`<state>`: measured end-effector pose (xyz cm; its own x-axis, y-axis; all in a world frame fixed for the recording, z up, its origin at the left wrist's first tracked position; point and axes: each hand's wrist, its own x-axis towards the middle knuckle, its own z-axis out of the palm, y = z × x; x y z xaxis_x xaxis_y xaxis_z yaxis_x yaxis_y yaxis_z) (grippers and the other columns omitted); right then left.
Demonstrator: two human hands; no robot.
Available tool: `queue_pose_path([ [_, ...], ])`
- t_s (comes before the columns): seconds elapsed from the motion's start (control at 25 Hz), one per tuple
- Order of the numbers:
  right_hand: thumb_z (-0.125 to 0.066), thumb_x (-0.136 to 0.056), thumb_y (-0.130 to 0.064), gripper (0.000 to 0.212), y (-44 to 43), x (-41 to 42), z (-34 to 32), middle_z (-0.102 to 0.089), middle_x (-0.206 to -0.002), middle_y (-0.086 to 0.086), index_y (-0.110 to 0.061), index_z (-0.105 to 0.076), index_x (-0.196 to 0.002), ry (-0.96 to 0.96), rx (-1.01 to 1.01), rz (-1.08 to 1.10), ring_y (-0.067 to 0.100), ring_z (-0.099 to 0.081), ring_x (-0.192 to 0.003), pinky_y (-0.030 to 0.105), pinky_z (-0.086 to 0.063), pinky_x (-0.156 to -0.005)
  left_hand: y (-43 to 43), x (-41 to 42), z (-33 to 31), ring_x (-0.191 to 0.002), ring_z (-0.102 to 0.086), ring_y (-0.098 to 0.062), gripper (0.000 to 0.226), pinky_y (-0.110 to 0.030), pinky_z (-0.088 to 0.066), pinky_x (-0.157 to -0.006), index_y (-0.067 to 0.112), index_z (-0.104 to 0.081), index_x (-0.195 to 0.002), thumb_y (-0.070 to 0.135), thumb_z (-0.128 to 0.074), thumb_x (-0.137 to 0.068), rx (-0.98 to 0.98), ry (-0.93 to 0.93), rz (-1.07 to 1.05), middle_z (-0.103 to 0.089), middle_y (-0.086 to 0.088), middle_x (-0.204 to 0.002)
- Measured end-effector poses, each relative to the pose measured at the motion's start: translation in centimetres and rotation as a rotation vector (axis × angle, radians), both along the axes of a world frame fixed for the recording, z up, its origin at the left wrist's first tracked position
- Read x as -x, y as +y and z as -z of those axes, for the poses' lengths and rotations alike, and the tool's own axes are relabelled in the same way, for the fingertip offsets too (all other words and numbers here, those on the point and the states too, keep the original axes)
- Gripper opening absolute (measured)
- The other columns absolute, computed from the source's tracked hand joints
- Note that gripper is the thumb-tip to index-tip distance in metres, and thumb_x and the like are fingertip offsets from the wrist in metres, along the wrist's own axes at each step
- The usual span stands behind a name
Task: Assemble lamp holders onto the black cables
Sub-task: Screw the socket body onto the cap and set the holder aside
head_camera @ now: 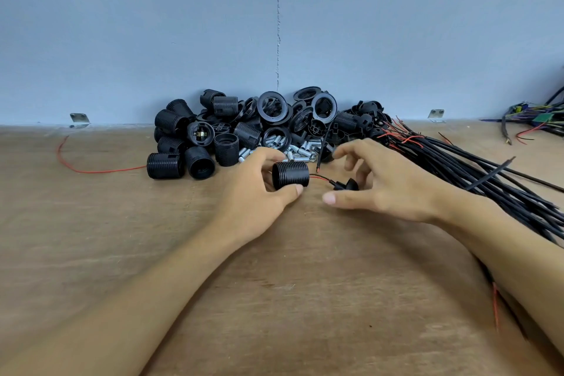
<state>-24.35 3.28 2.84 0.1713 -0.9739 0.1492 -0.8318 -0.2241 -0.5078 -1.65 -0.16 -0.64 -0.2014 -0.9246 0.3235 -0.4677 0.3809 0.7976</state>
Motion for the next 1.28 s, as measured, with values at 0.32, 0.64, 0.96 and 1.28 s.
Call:
queue_pose_path([
  [0.32,-0.076,-0.073,-0.062,0.042,-0.7,0.4,1.3,-0.064,-0.083,-0.024,-0.04,-0.063,-0.106,0.061,0.173,0.034,-0.007,-0.058,-0.082,0.013,-0.041,-0.066,-0.7,-0.7,0.0,-0.074,-0.07,-0.013,0.032,-0.024,-0.052,-0.064,0.025,-0.072,-0.112,0.021,-0.084,-0.082,-0.202,0.395,0.089,-0.077,0.0,-0.098],
  [0.64,-0.078,-0.081,-0.039,0.048,0.0,-1.6,1.9,-0.067,-0.111,-0.009,-0.037,-0.063,-0.126,0.065,0.291,-0.022,0.012,-0.061,-0.107,0.038,-0.049,-0.093,-0.1,-0.2,-0.2,-0.078,-0.073,-0.023,0.033,-0.032,-0.062,-0.078,0.008,-0.07,-0.122,0.009,-0.075,-0.089,-0.333,0.501,0.217,-0.077,-0.013,-0.099],
  [0.96,-0.073,-0.083,-0.033,0.049,0.1,-1.9,1.5,-0.066,-0.108,-0.004,-0.035,-0.062,-0.131,0.046,0.25,-0.092,0.017,-0.06,-0.104,0.04,-0.049,-0.09,0.2,0.0,-0.2,-0.081,-0.075,-0.024,0.034,-0.03,-0.062,-0.078,0.01,-0.068,-0.124,0.009,-0.073,-0.091,-0.355,0.496,0.255,-0.077,-0.014,-0.102],
  [1.28,-0.073,-0.082,-0.038,0.042,0.2,-2.0,0.9,-0.067,-0.108,-0.01,-0.038,-0.063,-0.123,0.03,0.192,-0.133,0.015,-0.059,-0.104,0.042,-0.051,-0.084,0.1,0.1,-0.3,-0.075,-0.072,-0.021,0.048,-0.028,-0.061,-0.073,0.006,-0.067,-0.12,0.024,-0.078,-0.077,-0.383,0.569,0.238,-0.078,-0.014,-0.095],
])
